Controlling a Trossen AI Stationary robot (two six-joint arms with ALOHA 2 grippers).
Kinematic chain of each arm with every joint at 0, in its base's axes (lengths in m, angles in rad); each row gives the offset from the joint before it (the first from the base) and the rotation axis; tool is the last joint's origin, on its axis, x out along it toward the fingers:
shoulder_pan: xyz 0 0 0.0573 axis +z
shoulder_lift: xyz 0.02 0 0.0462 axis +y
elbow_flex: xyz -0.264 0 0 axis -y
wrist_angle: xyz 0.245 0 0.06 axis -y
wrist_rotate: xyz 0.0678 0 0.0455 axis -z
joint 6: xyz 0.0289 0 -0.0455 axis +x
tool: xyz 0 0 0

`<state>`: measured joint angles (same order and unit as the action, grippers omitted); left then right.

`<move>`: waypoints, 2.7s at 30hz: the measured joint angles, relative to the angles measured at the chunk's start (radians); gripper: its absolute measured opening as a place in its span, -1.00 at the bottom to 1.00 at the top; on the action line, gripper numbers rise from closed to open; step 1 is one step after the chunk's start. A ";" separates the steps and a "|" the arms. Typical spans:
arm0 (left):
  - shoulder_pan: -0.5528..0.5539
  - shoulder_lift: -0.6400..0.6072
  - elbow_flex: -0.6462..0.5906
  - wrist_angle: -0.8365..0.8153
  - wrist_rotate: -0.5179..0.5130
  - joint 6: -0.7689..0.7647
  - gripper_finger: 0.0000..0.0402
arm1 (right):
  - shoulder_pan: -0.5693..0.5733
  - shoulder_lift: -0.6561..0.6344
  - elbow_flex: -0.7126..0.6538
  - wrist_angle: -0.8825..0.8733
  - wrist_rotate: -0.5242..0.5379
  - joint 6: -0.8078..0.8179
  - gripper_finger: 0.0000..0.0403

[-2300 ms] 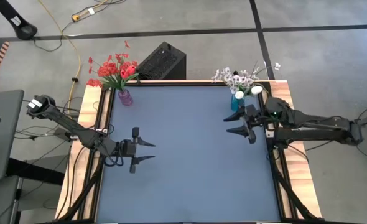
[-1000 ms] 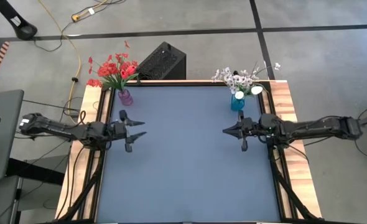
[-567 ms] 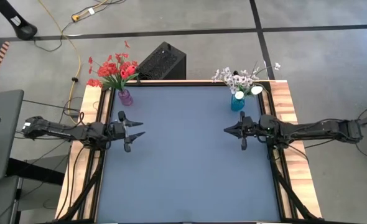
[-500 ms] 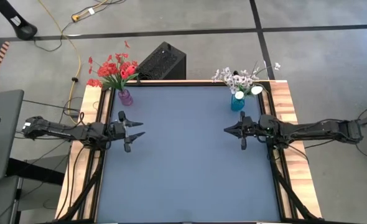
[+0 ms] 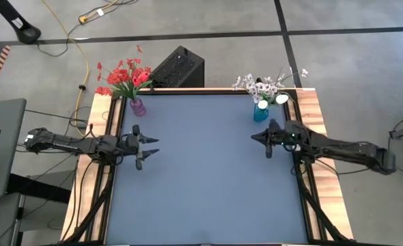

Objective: Sort flowers into vase by color
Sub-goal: Return to Home Position

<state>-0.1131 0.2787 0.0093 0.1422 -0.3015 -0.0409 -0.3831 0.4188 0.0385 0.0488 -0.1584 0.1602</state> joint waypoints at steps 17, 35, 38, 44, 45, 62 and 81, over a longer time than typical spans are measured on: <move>0.000 0.000 -0.001 -0.051 -0.036 -0.086 -0.06 | -0.051 -0.040 0.007 -0.074 0.053 0.007 -0.85; 0.000 0.004 -0.002 -0.066 -0.035 -0.031 -0.06 | -0.051 -0.040 0.007 -0.075 0.053 0.007 -0.84; 0.000 0.004 -0.002 -0.066 -0.035 -0.031 -0.06 | -0.051 -0.040 0.007 -0.075 0.053 0.007 -0.84; 0.000 0.004 -0.002 -0.066 -0.035 -0.031 -0.06 | -0.051 -0.040 0.008 -0.075 0.053 0.006 -0.84; 0.000 0.004 -0.002 -0.066 -0.035 -0.031 -0.06 | -0.051 -0.040 0.008 -0.075 0.053 0.006 -0.84; 0.000 0.005 -0.002 -0.066 -0.035 -0.031 -0.06 | -0.051 -0.040 0.009 -0.075 0.053 0.006 -0.84; 0.000 0.005 -0.002 -0.066 -0.035 -0.031 -0.06 | -0.051 -0.040 0.009 -0.075 0.054 0.006 -0.84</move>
<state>-0.1131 0.2832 0.0071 0.0761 -0.3365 -0.0719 -0.4339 0.3790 0.0471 -0.0265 -0.1049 0.1665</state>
